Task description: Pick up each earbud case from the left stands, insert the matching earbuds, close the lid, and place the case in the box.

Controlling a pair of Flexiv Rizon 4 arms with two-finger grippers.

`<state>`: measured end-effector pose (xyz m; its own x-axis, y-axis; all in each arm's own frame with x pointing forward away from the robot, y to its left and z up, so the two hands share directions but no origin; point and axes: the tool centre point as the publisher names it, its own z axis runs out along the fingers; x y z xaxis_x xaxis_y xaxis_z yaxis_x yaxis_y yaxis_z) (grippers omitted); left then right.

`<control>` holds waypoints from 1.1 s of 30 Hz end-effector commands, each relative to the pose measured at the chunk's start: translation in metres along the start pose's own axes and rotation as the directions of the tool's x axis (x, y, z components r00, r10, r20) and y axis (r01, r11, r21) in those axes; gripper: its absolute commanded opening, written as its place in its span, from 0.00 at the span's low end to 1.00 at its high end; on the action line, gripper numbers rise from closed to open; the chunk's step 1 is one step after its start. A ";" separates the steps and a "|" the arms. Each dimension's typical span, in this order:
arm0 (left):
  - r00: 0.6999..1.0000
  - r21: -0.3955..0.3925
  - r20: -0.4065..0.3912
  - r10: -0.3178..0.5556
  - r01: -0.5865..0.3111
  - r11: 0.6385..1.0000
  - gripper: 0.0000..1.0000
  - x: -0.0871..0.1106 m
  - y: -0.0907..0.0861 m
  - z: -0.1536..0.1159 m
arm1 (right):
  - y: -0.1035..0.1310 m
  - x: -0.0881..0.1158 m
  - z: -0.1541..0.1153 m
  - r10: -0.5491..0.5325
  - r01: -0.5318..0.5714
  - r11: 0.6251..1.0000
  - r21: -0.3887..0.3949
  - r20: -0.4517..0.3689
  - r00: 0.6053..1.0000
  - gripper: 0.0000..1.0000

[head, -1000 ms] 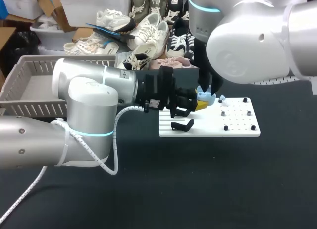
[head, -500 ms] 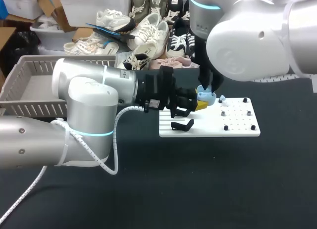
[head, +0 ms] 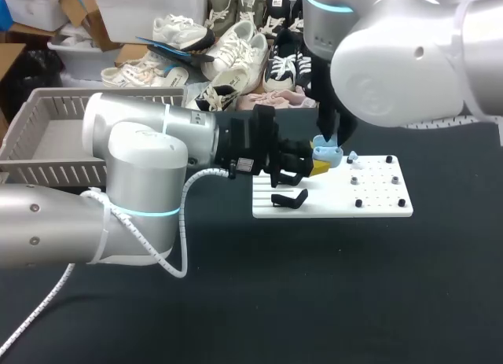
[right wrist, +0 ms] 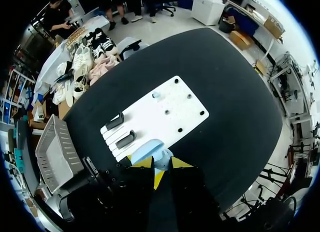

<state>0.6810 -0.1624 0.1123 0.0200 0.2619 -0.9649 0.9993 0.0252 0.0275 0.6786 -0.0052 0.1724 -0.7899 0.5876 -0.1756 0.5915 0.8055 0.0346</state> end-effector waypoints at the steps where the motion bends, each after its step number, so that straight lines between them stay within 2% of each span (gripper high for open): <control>1: 1.000 0.001 0.001 0.000 0.000 1.000 0.00 0.000 0.001 0.000 | -0.003 0.003 0.002 0.001 -0.001 1.000 -0.007 0.001 1.000 0.00; 33: 1.000 0.001 0.001 0.000 0.000 1.000 0.00 0.000 0.001 0.000 | 0.000 0.006 0.015 0.005 -0.005 1.000 -0.006 -0.036 0.999 0.00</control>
<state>0.6810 -0.1622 0.1120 0.0198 0.2623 -0.9648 0.9993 0.0254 0.0274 0.6761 -0.0030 0.1574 -0.7923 0.5934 -0.1415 0.5942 0.8032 0.0414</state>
